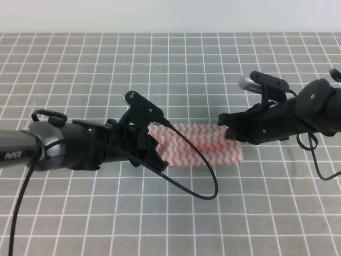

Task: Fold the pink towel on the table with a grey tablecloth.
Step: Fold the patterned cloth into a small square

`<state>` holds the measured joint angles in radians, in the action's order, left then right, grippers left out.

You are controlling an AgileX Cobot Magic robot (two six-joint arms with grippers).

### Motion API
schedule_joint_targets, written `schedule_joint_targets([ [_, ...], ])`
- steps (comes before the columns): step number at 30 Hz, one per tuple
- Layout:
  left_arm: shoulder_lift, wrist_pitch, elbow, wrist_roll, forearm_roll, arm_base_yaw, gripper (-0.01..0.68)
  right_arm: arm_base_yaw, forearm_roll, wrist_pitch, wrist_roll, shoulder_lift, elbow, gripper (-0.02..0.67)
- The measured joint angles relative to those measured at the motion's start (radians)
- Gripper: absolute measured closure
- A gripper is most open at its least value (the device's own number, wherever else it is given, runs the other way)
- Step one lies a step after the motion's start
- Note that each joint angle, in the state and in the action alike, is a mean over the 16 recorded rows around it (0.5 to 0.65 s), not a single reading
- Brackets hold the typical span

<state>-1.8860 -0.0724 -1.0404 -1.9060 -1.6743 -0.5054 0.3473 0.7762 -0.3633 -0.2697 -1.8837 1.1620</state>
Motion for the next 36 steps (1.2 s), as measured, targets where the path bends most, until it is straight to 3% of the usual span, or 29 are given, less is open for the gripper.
schedule_joint_targets([
  [29,-0.030,-0.006,-0.032,-0.017,-0.002,0.020,0.671,-0.020,-0.005,-0.060,0.000,-0.073,0.074,0.664],
  [36,-0.031,-0.008,-0.047,-0.035,-0.002,0.020,0.623,-0.020,-0.005,-0.062,0.000,-0.075,0.075,0.664],
])
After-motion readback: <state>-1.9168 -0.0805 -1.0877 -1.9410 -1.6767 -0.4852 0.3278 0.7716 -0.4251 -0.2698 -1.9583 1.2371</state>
